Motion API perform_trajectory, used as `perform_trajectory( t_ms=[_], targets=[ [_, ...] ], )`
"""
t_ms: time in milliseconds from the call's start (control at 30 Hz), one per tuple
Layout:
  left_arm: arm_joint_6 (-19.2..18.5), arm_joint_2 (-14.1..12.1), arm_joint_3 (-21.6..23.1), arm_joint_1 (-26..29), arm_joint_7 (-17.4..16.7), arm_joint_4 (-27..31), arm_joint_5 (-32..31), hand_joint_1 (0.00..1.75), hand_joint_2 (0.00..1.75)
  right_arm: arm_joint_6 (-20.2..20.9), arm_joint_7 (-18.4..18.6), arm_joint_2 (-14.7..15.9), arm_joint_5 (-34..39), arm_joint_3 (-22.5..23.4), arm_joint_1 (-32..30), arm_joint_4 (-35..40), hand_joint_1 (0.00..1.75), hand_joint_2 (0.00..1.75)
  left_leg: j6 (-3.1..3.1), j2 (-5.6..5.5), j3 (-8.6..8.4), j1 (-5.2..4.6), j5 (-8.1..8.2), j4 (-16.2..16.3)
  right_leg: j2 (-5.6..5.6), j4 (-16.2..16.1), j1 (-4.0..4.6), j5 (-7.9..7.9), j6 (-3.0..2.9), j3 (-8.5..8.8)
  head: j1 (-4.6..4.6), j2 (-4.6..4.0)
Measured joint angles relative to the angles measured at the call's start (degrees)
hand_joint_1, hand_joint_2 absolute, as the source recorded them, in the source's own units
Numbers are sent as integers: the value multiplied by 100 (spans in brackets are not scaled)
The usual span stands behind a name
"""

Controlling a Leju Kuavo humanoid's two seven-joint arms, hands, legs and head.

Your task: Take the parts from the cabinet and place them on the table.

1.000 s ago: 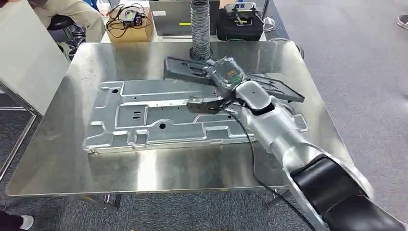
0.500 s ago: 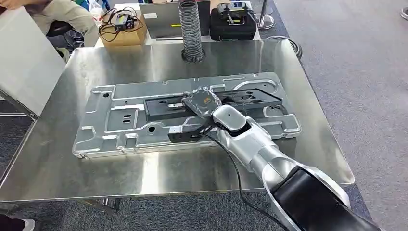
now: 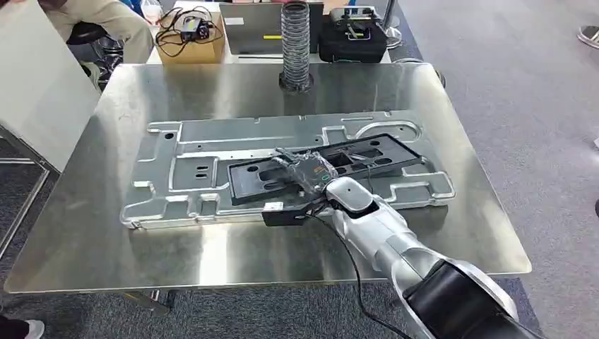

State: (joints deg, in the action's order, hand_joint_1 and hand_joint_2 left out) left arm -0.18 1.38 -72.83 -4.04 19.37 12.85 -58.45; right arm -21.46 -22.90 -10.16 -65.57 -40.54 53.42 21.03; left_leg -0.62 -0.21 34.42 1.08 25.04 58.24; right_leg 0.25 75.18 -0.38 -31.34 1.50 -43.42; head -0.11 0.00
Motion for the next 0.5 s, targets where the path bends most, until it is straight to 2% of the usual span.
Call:
perform_trajectory(
  t_ms=[33,67,100,133,167,233,267,300,333,400,433,467,500],
  targets=[
    [15,0,0,-9,-4,0,-18,0,0,-5,-29,0,33,7,-4,0,0,0,2,-7,-8,-7,2,2,0,-433,4,252,-32,206,0,0],
    [24,2,2,-19,-11,0,-24,0,0,-13,-57,-2,68,31,-2,2,0,0,5,-14,-19,-16,4,2,0,-987,14,511,-80,485,0,0],
    [24,15,4,-25,-15,0,-31,0,0,-40,-92,-9,118,64,4,4,0,0,10,-16,-25,-15,7,0,0,-1468,37,691,-146,733,0,0],
    [26,39,4,-29,-15,-2,-31,0,0,-92,-162,-13,206,103,8,11,0,0,37,-20,-7,-54,22,24,-5,-1691,79,645,-181,830,-7,0],
    [31,39,4,-28,-13,-2,-31,0,0,-153,-248,-29,296,153,4,31,0,0,62,-18,-4,-41,16,18,-24,-1698,81,675,-161,820,-2,2],
    [50,39,4,-21,-11,-2,-31,0,0,-345,-513,-35,596,284,-11,100,0,0,124,-13,-24,-29,17,-13,-12,-1691,99,663,-190,818,2,0],
    [53,39,4,-24,-9,-2,-28,0,0,-405,-650,-40,753,363,-15,160,0,0,166,-11,-43,-56,16,-25,-9,-1747,56,691,-231,837,0,0],
    [55,42,4,-25,-9,-2,-28,0,0,-451,-829,-64,963,466,-18,254,0,0,187,-6,-33,-31,73,19,-21,-1811,13,724,-252,881,2,2],
    [55,48,4,-24,-9,-2,-28,0,0,-468,-970,-83,1147,553,-8,328,0,0,215,-7,30,-34,198,196,-19,-1825,13,727,-268,898,-15,2],
    [59,42,2,-27,-9,-2,-20,0,0,-463,-1227,-92,1538,689,-57,530,0,0,248,-7,428,-23,680,1090,-22,-1822,18,721,-286,903,-33,2],
    [59,37,2,-23,-9,-2,-20,0,0,-448,-1379,-79,1880,812,-137,761,0,0,262,-7,641,-23,848,1540,-25,-1818,21,718,-290,901,-28,0],
    [59,37,2,-8,-9,-2,-20,0,0,-424,-1452,-74,2154,925,-233,1022,0,0,272,-6,750,-23,867,1761,-25,-1814,21,717,-289,901,-35,0],
    [59,37,0,-1,-2,-2,-13,0,0,-452,-1510,-61,2425,1024,-323,1312,0,0,275,-6,715,-20,748,1672,-23,-1810,18,711,-284,907,-33,0]
  ],
)
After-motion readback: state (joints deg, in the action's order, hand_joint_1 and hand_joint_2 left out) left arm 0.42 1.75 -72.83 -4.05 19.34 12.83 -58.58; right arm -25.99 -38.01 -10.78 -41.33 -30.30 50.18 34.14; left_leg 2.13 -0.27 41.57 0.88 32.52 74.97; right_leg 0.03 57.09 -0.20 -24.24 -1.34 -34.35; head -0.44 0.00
